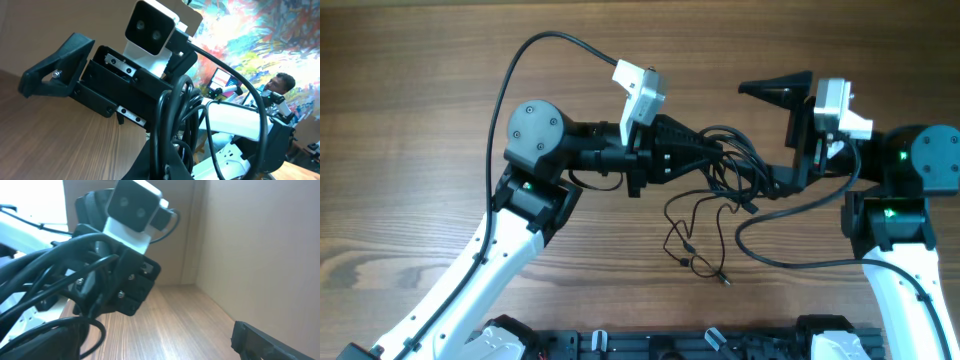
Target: Untangle cables
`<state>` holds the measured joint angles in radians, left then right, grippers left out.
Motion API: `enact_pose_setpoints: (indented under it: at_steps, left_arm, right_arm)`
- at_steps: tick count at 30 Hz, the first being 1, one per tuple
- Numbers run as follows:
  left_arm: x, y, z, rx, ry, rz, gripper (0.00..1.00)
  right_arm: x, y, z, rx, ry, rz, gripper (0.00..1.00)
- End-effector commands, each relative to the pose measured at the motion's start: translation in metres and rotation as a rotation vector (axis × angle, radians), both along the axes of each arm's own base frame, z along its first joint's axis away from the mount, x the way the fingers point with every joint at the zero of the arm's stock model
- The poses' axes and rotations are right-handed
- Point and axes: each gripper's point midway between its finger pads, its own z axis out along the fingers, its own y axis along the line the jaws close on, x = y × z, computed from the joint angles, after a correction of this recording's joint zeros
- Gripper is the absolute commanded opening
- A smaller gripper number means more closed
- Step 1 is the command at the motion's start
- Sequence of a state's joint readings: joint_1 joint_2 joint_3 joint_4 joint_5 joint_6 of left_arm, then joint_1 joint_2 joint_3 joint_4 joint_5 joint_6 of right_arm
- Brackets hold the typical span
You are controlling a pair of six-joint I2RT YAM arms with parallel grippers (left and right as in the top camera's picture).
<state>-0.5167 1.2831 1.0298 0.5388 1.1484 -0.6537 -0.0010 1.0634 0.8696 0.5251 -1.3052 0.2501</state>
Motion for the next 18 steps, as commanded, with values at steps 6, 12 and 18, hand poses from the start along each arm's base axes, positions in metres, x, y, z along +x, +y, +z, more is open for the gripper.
enact_pose_setpoints:
  at_steps: [6, 12, 18]
  left_arm:
    - [-0.002, 0.004, 0.003, 0.01, 0.011, -0.01, 0.04]
    - [-0.016, -0.007, 0.0, 0.02, 0.026, -0.06, 0.04]
    - [0.006, 0.009, 0.0, 0.008, -0.086, 0.025, 0.04]
  right_arm:
    - [0.014, -0.005, 0.009, 0.057, 0.056, -0.073, 1.0]
    - [0.012, -0.005, 0.013, 0.072, 0.062, -0.067, 1.0]
    - [-0.007, 0.001, 0.001, 0.036, 0.187, 0.061, 1.0]
